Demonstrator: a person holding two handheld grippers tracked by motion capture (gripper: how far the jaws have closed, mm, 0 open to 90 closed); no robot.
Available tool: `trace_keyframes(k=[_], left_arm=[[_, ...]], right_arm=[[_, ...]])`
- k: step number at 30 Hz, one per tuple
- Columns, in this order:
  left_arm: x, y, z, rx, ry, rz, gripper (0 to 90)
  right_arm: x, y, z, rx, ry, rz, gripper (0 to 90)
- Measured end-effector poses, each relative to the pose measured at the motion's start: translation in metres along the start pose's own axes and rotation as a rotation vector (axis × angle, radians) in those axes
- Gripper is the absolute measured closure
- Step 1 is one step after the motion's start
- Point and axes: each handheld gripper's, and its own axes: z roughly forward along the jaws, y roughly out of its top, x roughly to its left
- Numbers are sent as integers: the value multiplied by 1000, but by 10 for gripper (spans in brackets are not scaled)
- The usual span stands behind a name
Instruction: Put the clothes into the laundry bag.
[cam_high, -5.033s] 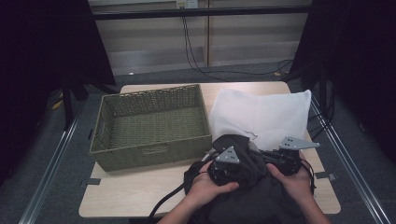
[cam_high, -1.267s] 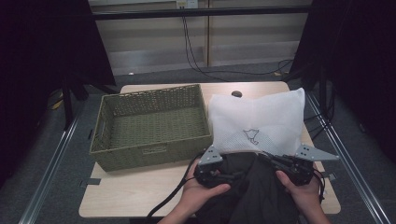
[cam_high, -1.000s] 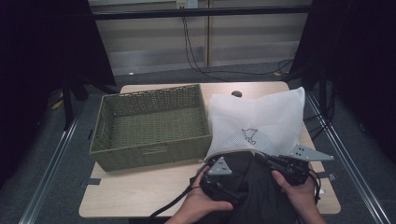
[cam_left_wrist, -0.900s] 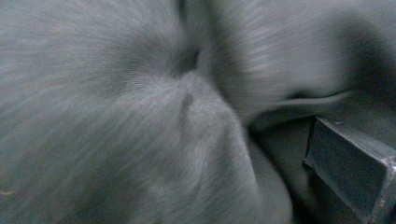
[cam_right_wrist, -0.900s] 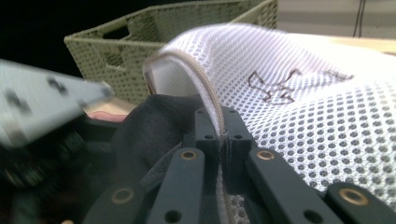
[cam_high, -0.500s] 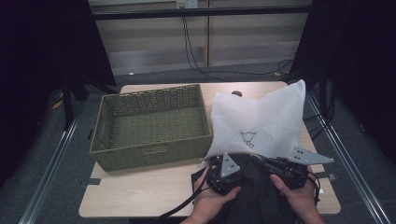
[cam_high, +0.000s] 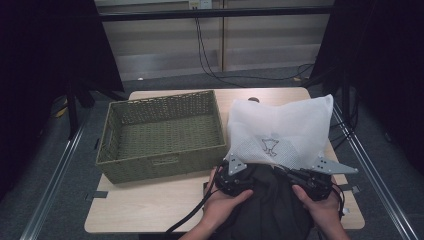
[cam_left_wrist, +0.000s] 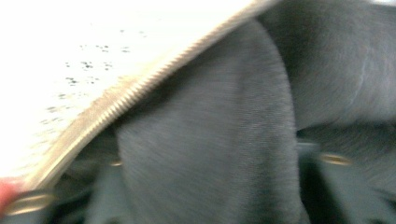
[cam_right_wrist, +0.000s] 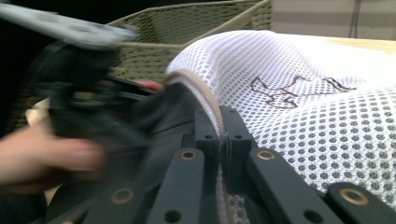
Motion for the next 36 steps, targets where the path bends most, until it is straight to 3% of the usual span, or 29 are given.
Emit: trace_keyframes(k=[1,2,3,4,5,6,8,9,10,11,12,15,16,17,19,21,22,23,24,25,27,28,29,30,32,33,34,35,36], left_arm=[[2,1,-7,0,-34,-11,352],[7,4,-24,-26,-137,-66,270],[7,4,-24,-26,-137,-66,252],[5,4,-35,-36,-179,-61,227],[5,4,-35,-36,-179,-61,202],[-5,2,-32,3,-214,-40,174],[-18,-2,-17,95,-223,9,85],[-25,-3,-10,122,-196,37,59],[-29,-5,-3,133,-130,52,72],[-31,-6,4,152,-102,39,105],[-32,-7,12,168,-104,17,106],[-32,-12,25,214,-66,35,150],[-38,-15,29,203,-7,92,191],[-41,-15,28,205,18,121,244],[-43,-15,27,201,32,143,418],[-40,-14,23,153,14,95,637],[-38,-13,23,128,3,64,691],[-38,-13,23,128,3,64,722],[-35,-10,18,90,-5,45,742],[-35,-10,18,90,-5,45,750],[-33,-4,11,18,-6,-5,756],[-30,2,5,-41,-22,-22,760],[-28,6,2,-70,-15,-26,762],[-23,15,-4,-149,9,-58,765],[-11,19,-1,-195,9,-142,763],[-11,19,-1,-195,9,-142,762],[0,13,13,-169,40,-203,759],[0,13,13,-169,40,-203,752],[10,2,38,-42,27,-201,737]], right_arm=[[-2,0,0,-2,-6,8,873],[-3,-1,1,3,-12,10,873],[-3,-1,1,3,-12,10,873],[-2,-1,4,2,-18,15,873],[-2,-1,4,2,-18,15,873],[-1,-2,6,9,-21,13,872],[-1,-3,9,15,-15,12,873],[0,-3,11,17,-11,20,873],[1,-4,13,19,-10,27,872],[1,-5,15,25,-9,26,872],[3,-7,18,27,-9,26,872],[5,-9,22,33,8,30,872],[6,-10,25,35,33,35,871],[6,-11,26,31,42,36,872],[7,-11,26,31,48,38,872],[6,-9,24,20,61,42,872],[7,-7,23,14,64,42,872],[7,-5,21,6,62,42,871],[8,-3,18,-5,62,44,871],[8,-3,18,-5,62,44,871],[14,2,10,-20,38,36,872],[16,4,8,-28,32,25,871],[20,8,4,-37,27,7,872],[23,12,-1,-58,33,5,872],[25,15,-3,-66,41,5,872],[25,15,-2,-62,48,11,872],[24,13,-1,-55,56,22,873],[22,10,1,-44,51,24,874],[19,7,3,-29,41,25,873]])
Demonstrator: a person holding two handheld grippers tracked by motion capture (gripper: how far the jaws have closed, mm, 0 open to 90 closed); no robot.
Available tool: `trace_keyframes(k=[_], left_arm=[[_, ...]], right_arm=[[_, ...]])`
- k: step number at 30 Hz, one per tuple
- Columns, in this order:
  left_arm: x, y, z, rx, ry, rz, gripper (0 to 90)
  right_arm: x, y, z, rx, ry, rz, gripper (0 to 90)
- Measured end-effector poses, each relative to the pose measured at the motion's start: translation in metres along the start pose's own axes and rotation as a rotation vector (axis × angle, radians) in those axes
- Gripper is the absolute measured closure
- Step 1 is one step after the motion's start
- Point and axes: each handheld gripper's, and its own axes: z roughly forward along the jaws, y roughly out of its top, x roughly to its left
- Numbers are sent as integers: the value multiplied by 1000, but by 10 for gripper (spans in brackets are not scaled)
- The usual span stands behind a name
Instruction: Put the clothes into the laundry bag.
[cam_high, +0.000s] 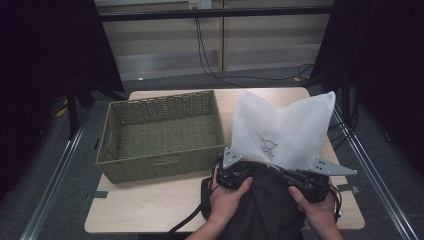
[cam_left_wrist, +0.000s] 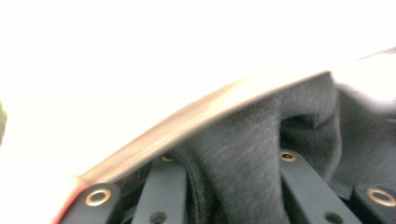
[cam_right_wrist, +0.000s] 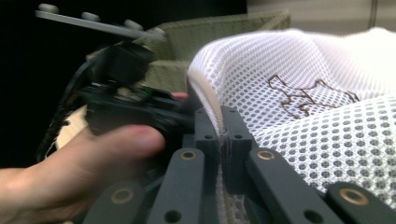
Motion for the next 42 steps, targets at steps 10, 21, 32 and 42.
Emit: trace_keyframes(k=[10,21,32,42], left_arm=[[-7,6,-48,97,-208,64,213],[-40,-24,-7,306,-16,281,357],[-24,-3,-16,-82,-161,44,762],[-1,-3,22,51,6,-58,568]], right_arm=[[-27,-10,0,10,-44,57,873],[-22,-15,15,38,-2,46,873],[-2,0,-4,-24,-15,-78,873],[-14,-5,-8,10,-59,-54,874]])
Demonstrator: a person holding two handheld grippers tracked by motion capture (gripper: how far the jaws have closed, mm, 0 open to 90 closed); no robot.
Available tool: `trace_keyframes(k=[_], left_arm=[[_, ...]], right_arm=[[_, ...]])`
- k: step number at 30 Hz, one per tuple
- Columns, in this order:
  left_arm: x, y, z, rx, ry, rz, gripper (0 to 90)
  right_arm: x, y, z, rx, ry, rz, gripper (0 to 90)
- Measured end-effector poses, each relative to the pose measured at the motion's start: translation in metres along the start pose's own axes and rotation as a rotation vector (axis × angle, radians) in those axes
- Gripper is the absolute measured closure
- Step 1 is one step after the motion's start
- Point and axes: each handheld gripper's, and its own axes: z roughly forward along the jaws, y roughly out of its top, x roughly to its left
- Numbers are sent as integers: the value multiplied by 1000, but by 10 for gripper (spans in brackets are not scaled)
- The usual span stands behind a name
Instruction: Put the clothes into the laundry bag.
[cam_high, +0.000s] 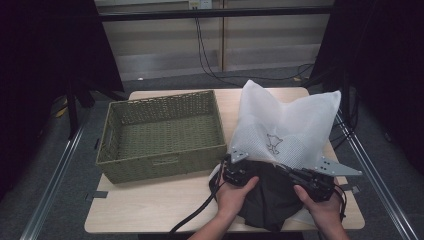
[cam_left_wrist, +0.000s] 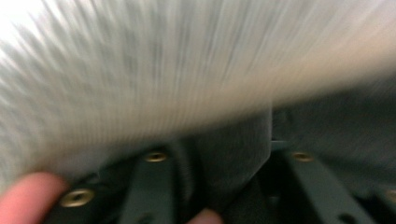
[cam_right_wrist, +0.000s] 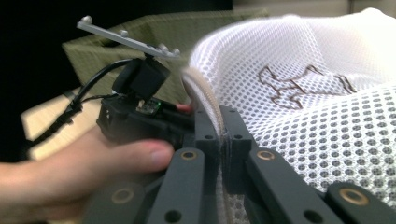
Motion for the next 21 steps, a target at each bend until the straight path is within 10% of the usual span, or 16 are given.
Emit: trace_keyframes(k=[4,9,13,16,17,21], left_arm=[[-11,2,-22,34,-44,146,225],[-18,4,-53,47,-115,242,90],[-21,-15,-49,214,-127,283,24],[-23,-26,-38,294,-102,310,63],[-28,-30,-36,266,-20,350,141],[-28,-28,-37,231,5,340,556]], right_arm=[[-13,-8,3,17,-31,42,873],[-18,-7,3,3,-44,59,873],[-14,-7,6,15,-36,54,873],[-12,-7,10,21,-27,52,872],[-11,-8,11,24,-25,46,873],[-10,-9,13,28,-21,59,872]])
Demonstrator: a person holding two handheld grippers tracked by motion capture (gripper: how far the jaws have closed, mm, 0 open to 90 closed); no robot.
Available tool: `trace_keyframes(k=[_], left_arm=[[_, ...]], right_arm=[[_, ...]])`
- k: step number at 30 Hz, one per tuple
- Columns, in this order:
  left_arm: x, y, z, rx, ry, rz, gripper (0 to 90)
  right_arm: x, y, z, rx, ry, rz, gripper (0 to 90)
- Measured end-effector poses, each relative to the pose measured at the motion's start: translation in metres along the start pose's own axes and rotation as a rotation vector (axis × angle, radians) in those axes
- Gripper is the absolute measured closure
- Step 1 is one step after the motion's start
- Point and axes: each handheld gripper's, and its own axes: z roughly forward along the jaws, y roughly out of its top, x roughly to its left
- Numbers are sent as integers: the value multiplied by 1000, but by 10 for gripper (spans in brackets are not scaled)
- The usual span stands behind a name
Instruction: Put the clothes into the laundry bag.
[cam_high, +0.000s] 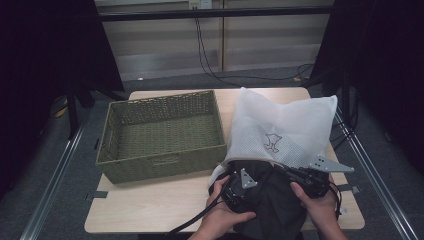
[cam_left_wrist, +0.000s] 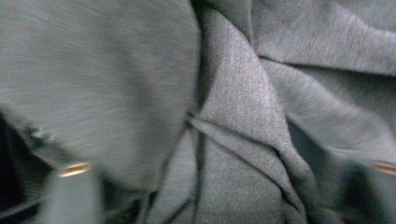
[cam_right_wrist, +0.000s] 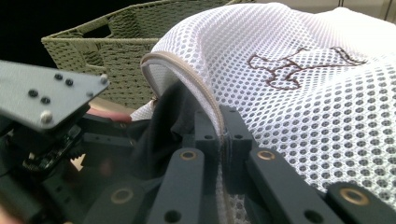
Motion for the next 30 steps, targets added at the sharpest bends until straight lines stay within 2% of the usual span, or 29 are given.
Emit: trace_keyframes(k=[2,3,4,5,6,8,10,11,12,13,14,15,16,17,18,19,20,21,22,23,24,25,26,27,29,30], left_arm=[[2,1,0,-15,7,-6,690],[0,3,0,-59,26,-2,745],[0,3,0,-59,26,-2,770],[-3,7,0,-102,29,-11,785],[-2,10,-2,-129,11,-27,793],[-2,19,-5,-226,-41,-83,800],[1,30,-9,-351,-103,-150,801],[1,30,-9,-351,-103,-150,801],[7,39,-9,-464,-131,-268,801],[7,39,-9,-464,-131,-268,800],[9,42,-8,-491,-106,-312,800],[15,41,0,-494,-47,-357,781],[15,41,0,-494,-47,-357,762],[17,38,11,-455,6,-332,722],[18,35,18,-406,41,-300,654],[25,25,35,-260,25,-304,562],[25,25,35,-260,25,-304,469],[29,22,29,-269,-56,-291,380],[29,22,29,-269,-56,-291,299],[26,22,21,-278,-64,-229,299],[24,23,17,-272,-80,-202,236],[23,22,5,-247,-152,-163,133],[23,22,5,-247,-152,-163,106],[20,18,-7,-236,-163,-148,91],[16,10,-17,-253,-132,-128,63],[16,10,-17,-253,-132,-128,74]], right_arm=[[0,0,1,2,8,-14,872],[1,0,1,6,20,-27,871],[1,0,1,6,20,-27,871],[3,2,0,7,31,-53,872],[4,2,0,-1,42,-58,872],[7,5,-3,-8,57,-75,874],[15,8,-4,-13,68,-99,874],[20,9,-5,-12,74,-114,874],[24,11,-5,-14,88,-126,874],[24,11,-5,-14,88,-126,874],[29,12,-6,-13,88,-130,874],[33,14,-6,-26,81,-129,874],[33,14,-6,-26,81,-129,874],[28,13,-7,-12,51,-112,874],[24,11,-6,-11,44,-96,874],[18,8,-6,-1,28,-70,874],[12,6,-5,5,16,-39,874],[5,3,-5,15,5,-21,874],[5,3,-5,15,5,-21,874],[0,1,-4,27,-3,-12,874],[-4,0,-3,29,-11,-9,874],[-8,-2,-2,27,-15,11,873],[-8,-2,-1,25,-12,11,874],[-8,-2,0,25,-9,14,873],[-8,-2,1,24,-11,2,874],[-8,-2,1,24,-11,2,874]])
